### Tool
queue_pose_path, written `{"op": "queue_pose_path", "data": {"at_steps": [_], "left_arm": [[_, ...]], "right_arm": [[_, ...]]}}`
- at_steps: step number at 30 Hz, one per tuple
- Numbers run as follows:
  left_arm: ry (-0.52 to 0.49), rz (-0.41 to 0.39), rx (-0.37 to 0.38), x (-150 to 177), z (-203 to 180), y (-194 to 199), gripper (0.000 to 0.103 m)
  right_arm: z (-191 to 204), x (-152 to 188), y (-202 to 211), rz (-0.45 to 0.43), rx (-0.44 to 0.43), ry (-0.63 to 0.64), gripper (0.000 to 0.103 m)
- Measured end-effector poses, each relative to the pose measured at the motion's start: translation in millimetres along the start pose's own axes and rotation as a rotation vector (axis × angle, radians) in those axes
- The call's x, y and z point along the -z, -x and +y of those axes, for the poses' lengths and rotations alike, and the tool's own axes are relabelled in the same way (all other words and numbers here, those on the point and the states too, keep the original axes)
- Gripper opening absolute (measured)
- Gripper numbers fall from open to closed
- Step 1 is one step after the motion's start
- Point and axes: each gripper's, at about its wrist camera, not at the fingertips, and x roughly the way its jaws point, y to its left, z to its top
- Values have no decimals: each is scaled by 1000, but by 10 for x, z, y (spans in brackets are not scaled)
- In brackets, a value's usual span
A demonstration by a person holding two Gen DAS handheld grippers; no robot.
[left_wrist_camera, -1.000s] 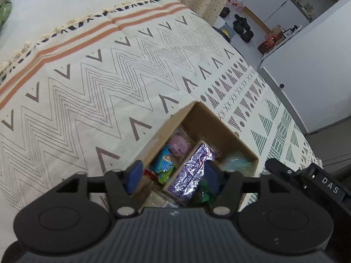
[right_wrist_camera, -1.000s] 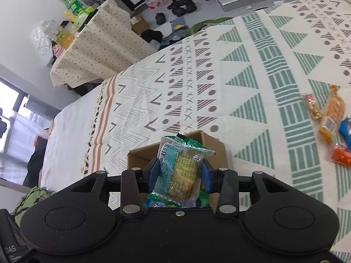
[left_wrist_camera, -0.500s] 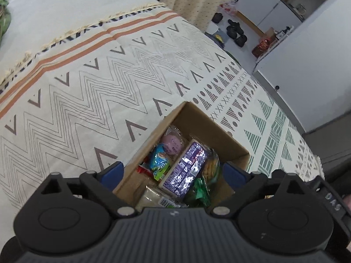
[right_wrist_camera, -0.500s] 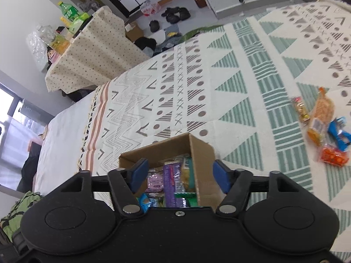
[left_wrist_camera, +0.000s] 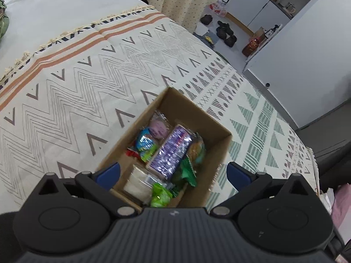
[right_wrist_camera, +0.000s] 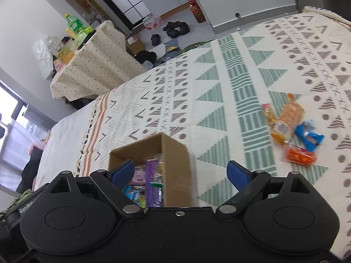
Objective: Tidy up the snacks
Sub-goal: 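Move both open tools back toward the remaining snacks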
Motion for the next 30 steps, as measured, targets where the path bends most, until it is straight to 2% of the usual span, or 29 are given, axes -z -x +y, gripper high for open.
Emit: {"op": "queue_pose_path", "data": {"at_steps": [7,11,14,17,22,30], "left_arm": [[-47,-6,39,198,-188,79,103],[-59,-5,60,296,-274,88,103],[-67,-10,70,369,-336,84,103],[-78,-5,97,417,-406,67,103],[-146,-11,116,505,-579,36,103],[-173,-12,154,571,-785,-72,103]], "right_arm": [[-422,78,209,-39,2,-32,93],[-640,100,345,-60,18,-21,102],[-785,115,420,-68,27,-15,103],[-941,121,465,-67,6,-61,103],[-1093,93,530,-105,12,-75,103],[-1335,50,544,-123,26,-89,103]]}}
